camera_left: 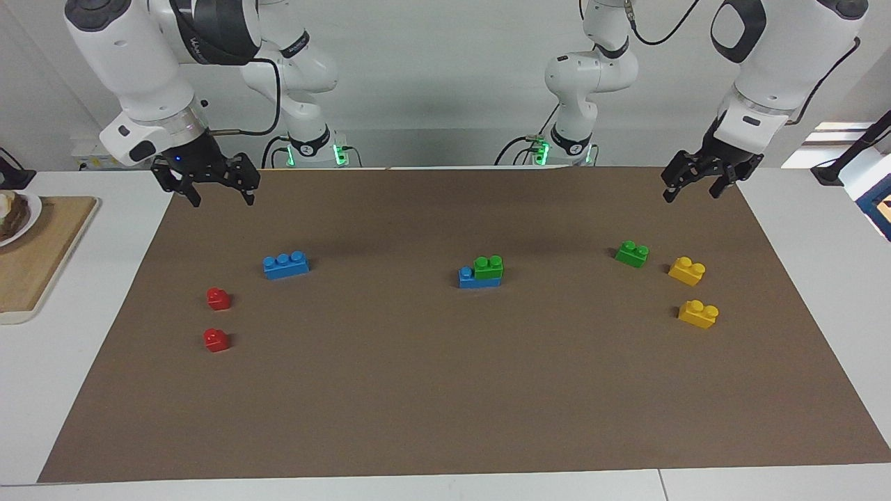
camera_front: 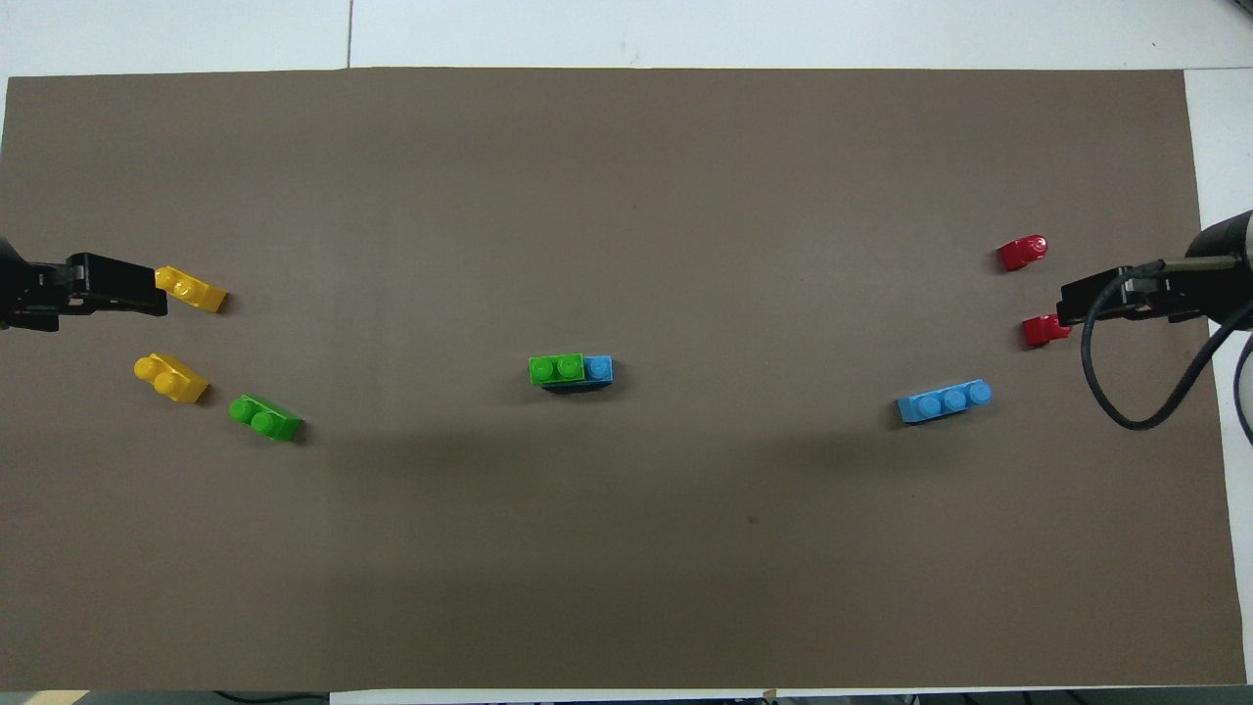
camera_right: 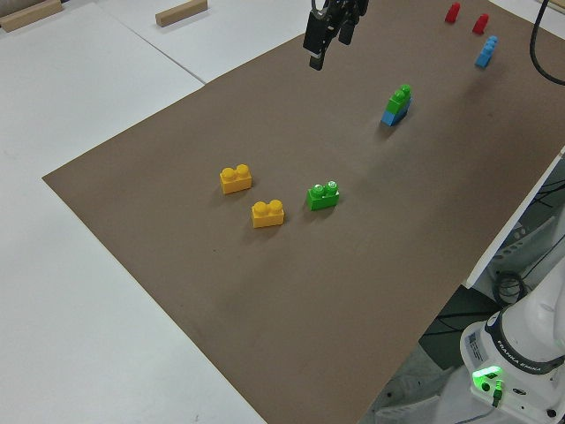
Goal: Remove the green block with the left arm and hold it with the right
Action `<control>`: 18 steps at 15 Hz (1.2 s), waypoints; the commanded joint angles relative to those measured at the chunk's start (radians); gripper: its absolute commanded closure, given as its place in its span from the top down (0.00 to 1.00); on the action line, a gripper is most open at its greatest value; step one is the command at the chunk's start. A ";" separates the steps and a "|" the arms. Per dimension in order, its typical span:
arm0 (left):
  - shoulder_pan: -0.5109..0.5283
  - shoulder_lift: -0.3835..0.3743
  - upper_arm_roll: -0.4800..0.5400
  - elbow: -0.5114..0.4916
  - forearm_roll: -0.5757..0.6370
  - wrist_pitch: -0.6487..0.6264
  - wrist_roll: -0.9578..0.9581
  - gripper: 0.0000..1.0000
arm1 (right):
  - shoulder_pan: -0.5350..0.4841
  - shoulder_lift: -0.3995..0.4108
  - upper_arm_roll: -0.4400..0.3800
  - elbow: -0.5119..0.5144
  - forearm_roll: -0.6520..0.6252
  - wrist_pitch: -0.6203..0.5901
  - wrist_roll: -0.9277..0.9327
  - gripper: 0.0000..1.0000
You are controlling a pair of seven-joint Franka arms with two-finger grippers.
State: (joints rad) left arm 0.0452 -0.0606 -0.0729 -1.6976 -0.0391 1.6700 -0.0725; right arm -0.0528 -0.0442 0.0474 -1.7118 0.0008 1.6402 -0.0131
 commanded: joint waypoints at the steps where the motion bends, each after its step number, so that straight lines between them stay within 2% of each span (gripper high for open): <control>1: -0.002 0.013 0.002 0.023 -0.005 -0.021 0.010 1.00 | 0.002 -0.020 0.002 -0.020 -0.013 -0.010 -0.004 1.00; 6: -0.002 0.011 0.002 0.021 -0.005 -0.022 0.010 1.00 | -0.013 -0.017 -0.001 -0.017 -0.012 0.004 -0.016 1.00; 13: -0.001 0.010 0.002 0.016 -0.005 -0.018 0.010 1.00 | -0.013 -0.026 -0.011 -0.002 0.073 0.007 -0.016 1.00; 14: -0.001 0.010 0.002 0.015 -0.005 -0.016 0.010 1.00 | -0.012 -0.028 -0.011 -0.011 0.079 0.015 0.014 1.00; 18: -0.001 0.005 0.002 0.007 -0.005 -0.015 0.010 1.00 | 0.002 -0.023 -0.008 -0.017 0.077 0.021 0.371 0.99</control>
State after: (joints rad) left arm 0.0452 -0.0596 -0.0729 -1.6976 -0.0391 1.6700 -0.0725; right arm -0.0546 -0.0575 0.0391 -1.7080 0.0621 1.6438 0.2096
